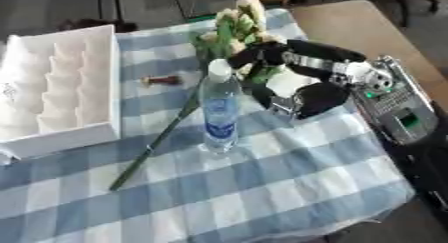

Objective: Pick up objects on the table and place them in the box.

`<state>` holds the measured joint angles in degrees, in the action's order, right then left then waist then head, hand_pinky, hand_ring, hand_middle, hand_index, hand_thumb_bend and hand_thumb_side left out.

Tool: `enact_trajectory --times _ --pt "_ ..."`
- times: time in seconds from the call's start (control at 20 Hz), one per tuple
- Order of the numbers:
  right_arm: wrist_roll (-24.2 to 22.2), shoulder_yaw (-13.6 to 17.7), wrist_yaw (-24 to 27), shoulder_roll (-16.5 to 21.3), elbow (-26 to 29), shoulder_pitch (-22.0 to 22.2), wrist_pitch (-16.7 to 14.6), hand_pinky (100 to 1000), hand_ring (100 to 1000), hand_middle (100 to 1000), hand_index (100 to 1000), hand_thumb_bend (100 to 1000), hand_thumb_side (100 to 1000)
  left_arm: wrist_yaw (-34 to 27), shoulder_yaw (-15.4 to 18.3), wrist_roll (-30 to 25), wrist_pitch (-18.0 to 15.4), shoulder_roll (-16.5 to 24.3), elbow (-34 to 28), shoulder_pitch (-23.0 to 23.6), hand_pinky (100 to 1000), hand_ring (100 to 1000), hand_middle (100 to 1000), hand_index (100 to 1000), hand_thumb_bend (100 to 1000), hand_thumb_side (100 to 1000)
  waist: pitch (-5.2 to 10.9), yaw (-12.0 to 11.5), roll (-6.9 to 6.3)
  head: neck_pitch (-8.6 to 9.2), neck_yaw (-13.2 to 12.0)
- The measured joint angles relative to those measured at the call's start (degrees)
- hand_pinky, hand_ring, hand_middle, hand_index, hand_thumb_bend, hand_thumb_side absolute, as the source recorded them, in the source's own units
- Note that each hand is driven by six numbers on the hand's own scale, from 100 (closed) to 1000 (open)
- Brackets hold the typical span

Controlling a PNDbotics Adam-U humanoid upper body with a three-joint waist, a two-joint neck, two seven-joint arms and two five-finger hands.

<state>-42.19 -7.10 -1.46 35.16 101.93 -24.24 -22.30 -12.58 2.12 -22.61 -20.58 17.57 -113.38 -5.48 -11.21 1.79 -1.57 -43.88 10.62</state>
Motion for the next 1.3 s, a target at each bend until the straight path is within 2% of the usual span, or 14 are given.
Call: enact_trajectory --times 0.3,0.35,0.65,0.8,1.15,1.3 --pt "1.6 0.0 -1.4 -0.9 -1.2 -1.5 -0.4 773 898 875 965 100 641 0.0 -0.1 0.0 0.0 0.0 0.0 0.0 458 548 694 701 152 798 -0.01 0.0 -0.06 0.0 0.0" --pt "2.2 0.0 -1.9 -1.0 -1.6 -1.6 -0.4 766 890 869 963 100 593 0.0 -0.1 -0.1 0.0 0.0 0.0 0.0 458 548 694 701 152 798 -0.01 0.0 -0.06 0.0 0.0" --pt "12.1 1.4 -5.9 -2.2 -4.3 -4.2 2.2 756 877 862 955 100 552 0.0 -0.2 -0.2 0.1 0.0 0.0 0.0 457 548 694 701 152 798 -0.01 0.0 -0.12 0.0 0.1" --pt "14.8 1.4 -6.9 -2.2 -4.6 -5.0 2.8 758 874 861 956 100 532 0.0 -0.2 -0.3 0.1 0.0 0.0 0.0 457 549 694 701 152 798 -0.01 0.0 -0.14 0.0 0.1" --pt "16.3 0.4 -7.6 -2.7 -5.2 -7.4 2.7 764 876 864 958 100 527 -0.1 -0.2 -0.4 0.1 0.0 0.0 0.0 457 549 695 702 152 797 -0.01 -0.3 -0.26 0.0 0.4" --pt "16.1 -0.5 -7.7 -2.7 -5.7 -8.2 2.2 768 877 865 960 100 555 -0.2 -0.3 -0.5 0.0 0.0 0.0 0.0 457 550 695 701 152 797 -0.01 -0.6 -0.27 0.0 0.6"
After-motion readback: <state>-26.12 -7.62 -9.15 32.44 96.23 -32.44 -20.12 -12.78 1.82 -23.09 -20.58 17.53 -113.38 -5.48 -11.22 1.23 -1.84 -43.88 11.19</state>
